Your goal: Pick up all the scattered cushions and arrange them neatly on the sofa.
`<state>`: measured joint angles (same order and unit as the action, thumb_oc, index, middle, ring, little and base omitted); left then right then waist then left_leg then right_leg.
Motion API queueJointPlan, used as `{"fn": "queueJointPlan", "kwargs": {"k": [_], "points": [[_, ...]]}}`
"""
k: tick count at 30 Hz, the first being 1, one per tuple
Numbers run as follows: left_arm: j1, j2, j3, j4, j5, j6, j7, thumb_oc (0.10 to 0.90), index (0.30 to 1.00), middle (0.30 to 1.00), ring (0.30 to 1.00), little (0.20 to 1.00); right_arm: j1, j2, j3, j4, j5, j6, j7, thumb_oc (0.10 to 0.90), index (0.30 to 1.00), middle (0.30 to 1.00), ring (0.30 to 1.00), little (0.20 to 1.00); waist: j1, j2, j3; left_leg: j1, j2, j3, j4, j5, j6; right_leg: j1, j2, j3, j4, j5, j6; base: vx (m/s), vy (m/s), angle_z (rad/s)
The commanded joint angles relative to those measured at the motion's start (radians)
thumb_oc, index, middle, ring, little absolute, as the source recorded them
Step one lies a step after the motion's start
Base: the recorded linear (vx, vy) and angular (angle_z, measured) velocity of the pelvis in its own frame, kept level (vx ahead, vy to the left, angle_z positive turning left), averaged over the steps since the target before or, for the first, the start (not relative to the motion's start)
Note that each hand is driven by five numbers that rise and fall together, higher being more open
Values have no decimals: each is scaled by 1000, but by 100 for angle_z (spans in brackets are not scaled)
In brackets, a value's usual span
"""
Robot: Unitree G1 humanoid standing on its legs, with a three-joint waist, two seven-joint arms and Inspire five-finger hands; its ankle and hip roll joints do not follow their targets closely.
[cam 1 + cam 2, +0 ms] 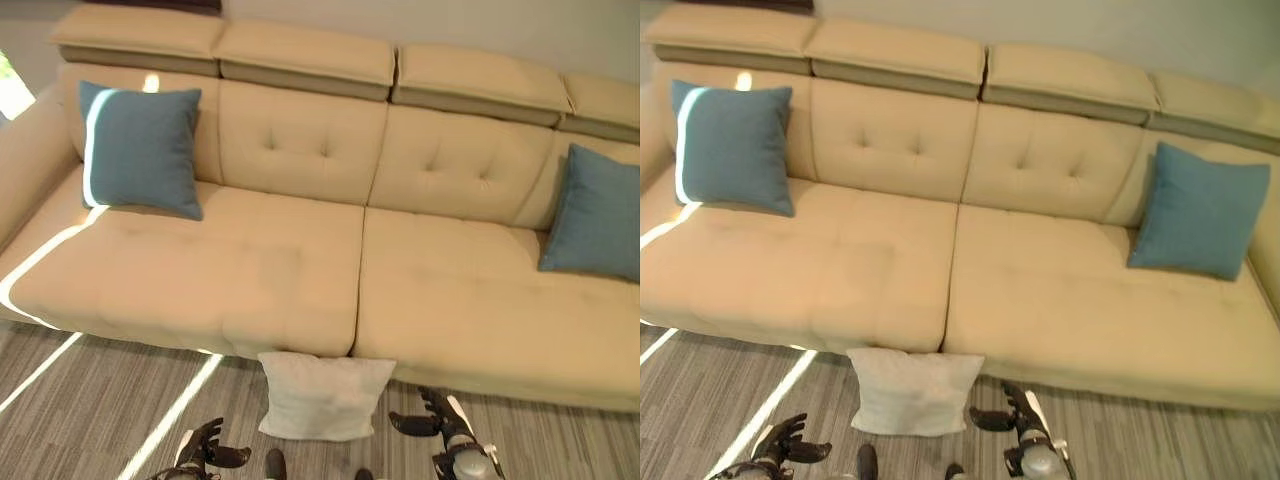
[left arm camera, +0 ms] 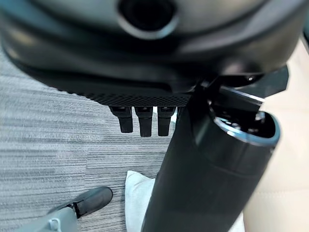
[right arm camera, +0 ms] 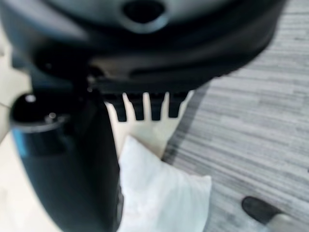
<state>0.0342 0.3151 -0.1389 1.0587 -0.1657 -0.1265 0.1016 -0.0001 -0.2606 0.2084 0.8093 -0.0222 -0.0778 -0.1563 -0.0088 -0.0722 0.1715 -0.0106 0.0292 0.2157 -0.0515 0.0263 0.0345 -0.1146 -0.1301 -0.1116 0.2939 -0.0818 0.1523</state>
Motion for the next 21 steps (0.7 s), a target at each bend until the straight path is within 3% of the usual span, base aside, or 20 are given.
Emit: {"fn": "queueJointPlan", "kwargs": {"k": [1,3,5,13,18,19,20,21], "points": [[7,4,31,6,-4,-48,15,800,900,900,900,900,1,-52,-1,-58,-1,-46,-32,800,900,900,900,900,16,7,-29,-9,-16,-102,56,-87,-31,-36,23,-29,-91,89,18,86,48,-17],[-4,8,29,13,1,-54,15,800,900,900,900,900,4,-58,-5,-41,5,-42,-34,800,900,900,900,900,8,-4,-26,-11,-43,-110,58,-97,-32,-16,30,-54,-211,88,13,92,10,-4],[-3,-2,23,13,9,-53,18,800,900,900,900,900,6,-60,-1,-43,6,-44,-34,800,900,900,900,900,9,-7,-24,-22,-46,-110,49,-92,-36,-9,40,-36,-221,93,7,-2,-40,28],[-19,-8,47,-42,-49,-67,52,800,900,900,900,900,1,-87,-20,-46,13,-46,-66,800,900,900,900,900,15,5,-13,-51,-36,-118,20,-71,-52,-1,44,-73,-301,111,1,6,-59,13],[-89,5,56,-112,-143,-101,107,800,900,900,900,900,-55,-90,-50,-54,60,-54,-117,800,900,900,900,900,14,5,54,-177,-31,-136,66,-56,-59,-108,36,-74,-270,121,-4,-208,-62,15],[-138,10,54,-141,-200,-125,134,800,900,900,900,900,-97,-89,-73,-61,94,-62,-153,800,900,900,900,900,12,5,85,-259,-31,-139,99,-47,-64,-186,27,-77,-242,132,-9,-164,-45,7],[-139,10,54,-141,-201,-125,134,800,900,900,900,900,-98,-90,-73,-61,94,-62,-153,800,900,900,900,900,12,6,83,-265,-30,-139,104,-51,-65,-191,28,-77,-238,130,-9,-337,-65,4],[-191,15,44,-170,-251,-146,156,800,900,900,900,900,-150,-87,-89,-78,136,-73,-191,800,900,900,900,900,5,12,94,-384,-40,-139,159,-48,-67,-295,18,-78,-204,136,-17,-170,-20,6]]}}
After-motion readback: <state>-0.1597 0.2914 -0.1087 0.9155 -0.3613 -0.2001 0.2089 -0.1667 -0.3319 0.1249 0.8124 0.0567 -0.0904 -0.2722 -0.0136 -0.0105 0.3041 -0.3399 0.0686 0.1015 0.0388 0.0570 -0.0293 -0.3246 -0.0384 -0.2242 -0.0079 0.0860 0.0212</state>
